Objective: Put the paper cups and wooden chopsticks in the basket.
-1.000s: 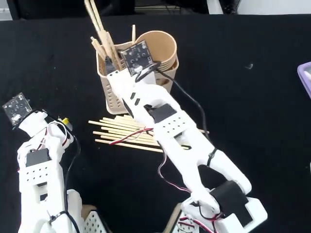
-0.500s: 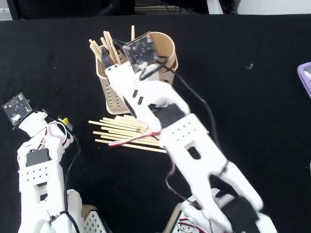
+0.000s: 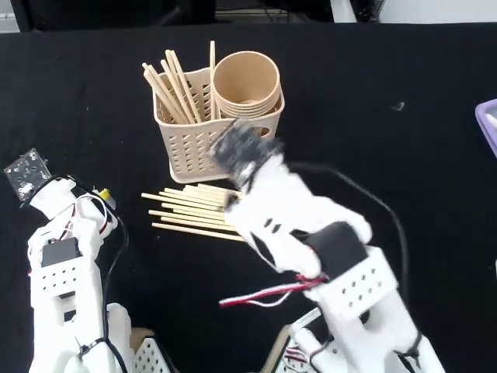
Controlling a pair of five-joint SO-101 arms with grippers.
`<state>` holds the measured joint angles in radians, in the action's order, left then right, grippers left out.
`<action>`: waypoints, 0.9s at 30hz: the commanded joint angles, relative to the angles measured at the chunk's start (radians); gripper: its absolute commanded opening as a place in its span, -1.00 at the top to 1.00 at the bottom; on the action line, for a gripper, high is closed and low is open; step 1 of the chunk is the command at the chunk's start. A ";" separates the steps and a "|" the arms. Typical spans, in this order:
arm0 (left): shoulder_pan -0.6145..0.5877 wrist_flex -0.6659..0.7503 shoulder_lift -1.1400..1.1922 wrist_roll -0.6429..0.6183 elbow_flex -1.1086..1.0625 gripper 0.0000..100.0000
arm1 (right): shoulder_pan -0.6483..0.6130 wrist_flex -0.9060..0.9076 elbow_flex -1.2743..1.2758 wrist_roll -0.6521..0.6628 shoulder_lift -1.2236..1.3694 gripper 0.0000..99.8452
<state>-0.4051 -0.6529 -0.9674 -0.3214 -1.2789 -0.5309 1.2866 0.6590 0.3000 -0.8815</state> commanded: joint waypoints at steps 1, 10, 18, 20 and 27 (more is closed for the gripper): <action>0.005 0.018 -0.018 -0.005 0.010 0.64 | 0.117 -0.051 0.228 0.135 -0.018 0.75; 0.005 0.075 -0.017 -0.005 -0.016 0.64 | 0.282 -0.483 0.582 0.407 0.199 0.50; 0.004 0.071 -0.017 -0.005 -0.016 0.64 | 0.282 -0.534 0.449 0.489 0.449 0.51; 0.002 0.071 -0.017 -0.005 -0.016 0.64 | 0.281 -0.532 0.429 0.517 0.509 0.51; 0.004 0.072 -0.017 -0.005 -0.016 0.64 | 0.279 -0.489 0.427 0.511 0.495 0.98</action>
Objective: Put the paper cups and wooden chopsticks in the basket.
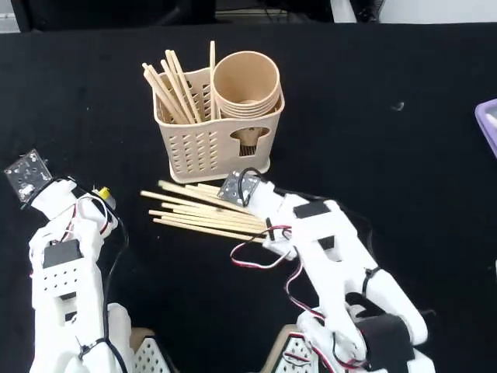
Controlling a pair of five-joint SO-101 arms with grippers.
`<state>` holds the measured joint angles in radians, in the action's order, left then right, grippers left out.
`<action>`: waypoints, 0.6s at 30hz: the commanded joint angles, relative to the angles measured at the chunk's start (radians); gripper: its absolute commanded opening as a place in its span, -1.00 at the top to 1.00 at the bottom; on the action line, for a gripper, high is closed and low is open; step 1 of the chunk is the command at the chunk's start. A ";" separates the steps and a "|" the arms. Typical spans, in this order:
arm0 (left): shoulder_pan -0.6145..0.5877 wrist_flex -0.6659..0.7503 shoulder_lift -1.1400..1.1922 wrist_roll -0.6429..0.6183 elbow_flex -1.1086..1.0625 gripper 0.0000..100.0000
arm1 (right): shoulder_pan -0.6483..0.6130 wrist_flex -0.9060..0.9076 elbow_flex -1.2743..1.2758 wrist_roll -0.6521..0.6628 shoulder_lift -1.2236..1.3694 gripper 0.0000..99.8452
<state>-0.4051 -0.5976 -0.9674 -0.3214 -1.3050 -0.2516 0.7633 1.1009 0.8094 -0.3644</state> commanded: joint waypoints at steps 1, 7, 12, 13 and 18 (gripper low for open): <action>0.004 0.017 -0.017 -0.005 0.010 0.64 | 0.000 0.061 -0.016 0.002 -0.050 0.94; 0.004 0.017 -0.017 -0.005 0.012 0.64 | -0.018 0.241 -0.013 0.002 -0.274 0.98; 0.005 0.017 -0.017 -0.005 0.012 0.64 | -0.158 0.396 0.021 -0.055 -0.412 0.98; 0.005 0.017 -0.017 -0.005 0.012 0.64 | -0.195 0.397 0.042 -0.066 -0.426 0.98; 0.002 0.017 -0.017 -0.005 0.012 0.64 | -0.288 0.292 0.156 -0.089 -0.433 0.98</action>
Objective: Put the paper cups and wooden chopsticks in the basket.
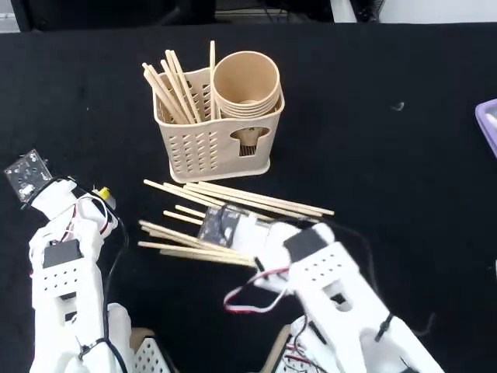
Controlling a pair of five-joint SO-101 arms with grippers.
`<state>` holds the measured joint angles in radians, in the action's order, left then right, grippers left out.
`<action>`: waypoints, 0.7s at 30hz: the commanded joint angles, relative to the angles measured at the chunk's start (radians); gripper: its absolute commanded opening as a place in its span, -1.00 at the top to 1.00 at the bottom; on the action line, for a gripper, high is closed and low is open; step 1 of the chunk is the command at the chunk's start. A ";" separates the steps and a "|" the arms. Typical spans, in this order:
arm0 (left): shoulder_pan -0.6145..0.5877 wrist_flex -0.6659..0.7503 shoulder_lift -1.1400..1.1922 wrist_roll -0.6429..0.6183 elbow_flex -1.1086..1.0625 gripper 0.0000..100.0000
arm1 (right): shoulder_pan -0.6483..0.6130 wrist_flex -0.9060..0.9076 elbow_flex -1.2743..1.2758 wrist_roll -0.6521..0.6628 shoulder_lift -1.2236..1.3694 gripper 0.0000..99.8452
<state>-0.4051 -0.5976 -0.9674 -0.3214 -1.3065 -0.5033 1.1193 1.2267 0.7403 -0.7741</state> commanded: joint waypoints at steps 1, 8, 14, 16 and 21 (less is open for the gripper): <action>0.001 0.017 -0.017 -0.005 0.013 0.64 | -0.034 -0.087 0.047 -0.029 -0.013 0.98; 0.004 0.017 -0.017 -0.005 0.013 0.64 | -0.040 -0.104 -0.018 -0.097 0.127 0.65; 0.002 0.017 -0.017 -0.005 0.013 0.64 | -0.046 -0.104 -0.154 -0.104 0.191 0.68; 0.001 0.017 -0.017 -0.005 0.013 0.64 | -0.083 -0.104 -0.174 -0.123 0.203 0.68; 0.001 0.017 -0.017 -0.005 0.015 0.64 | -0.278 -0.121 -0.183 -0.222 0.254 0.68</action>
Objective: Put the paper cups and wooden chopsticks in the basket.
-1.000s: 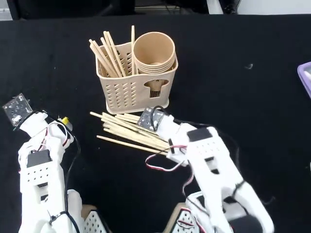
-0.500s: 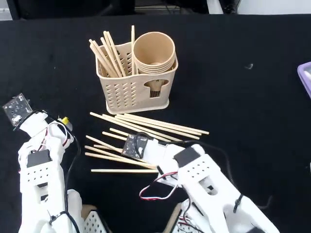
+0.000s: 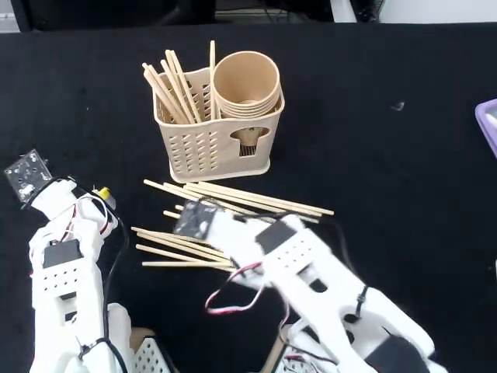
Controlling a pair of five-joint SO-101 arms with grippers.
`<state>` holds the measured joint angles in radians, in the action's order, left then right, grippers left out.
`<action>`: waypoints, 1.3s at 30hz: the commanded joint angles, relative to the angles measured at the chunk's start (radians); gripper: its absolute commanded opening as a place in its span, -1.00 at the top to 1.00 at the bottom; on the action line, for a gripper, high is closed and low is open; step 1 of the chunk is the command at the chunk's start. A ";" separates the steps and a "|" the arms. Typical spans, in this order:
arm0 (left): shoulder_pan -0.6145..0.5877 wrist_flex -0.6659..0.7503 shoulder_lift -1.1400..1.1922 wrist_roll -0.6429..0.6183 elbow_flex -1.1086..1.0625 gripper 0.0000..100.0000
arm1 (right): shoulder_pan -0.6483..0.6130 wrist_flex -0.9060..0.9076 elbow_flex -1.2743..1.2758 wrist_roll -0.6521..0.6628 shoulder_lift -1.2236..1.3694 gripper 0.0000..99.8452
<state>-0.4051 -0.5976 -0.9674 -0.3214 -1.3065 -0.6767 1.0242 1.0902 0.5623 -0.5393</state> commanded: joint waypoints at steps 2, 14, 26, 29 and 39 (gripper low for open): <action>0.001 0.017 -0.018 -0.005 0.013 0.64 | -0.157 -0.075 -0.038 -0.069 0.045 0.68; -0.001 0.017 -0.018 -0.005 0.013 0.64 | -0.152 -0.172 -0.122 -0.087 0.286 0.72; -0.002 0.015 -0.018 -0.005 0.013 0.64 | -0.061 -0.020 -0.205 -0.080 0.056 0.98; -0.002 0.017 -0.018 -0.005 0.015 0.64 | -0.054 -0.020 -0.189 -0.080 0.018 0.98; -0.002 0.017 -0.018 -0.005 0.015 0.64 | -0.057 -0.052 -0.185 -0.086 -0.013 0.98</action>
<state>-0.4051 -0.5976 -0.9674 -0.3214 -1.3065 -0.7472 0.9889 0.9306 0.4826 -0.4826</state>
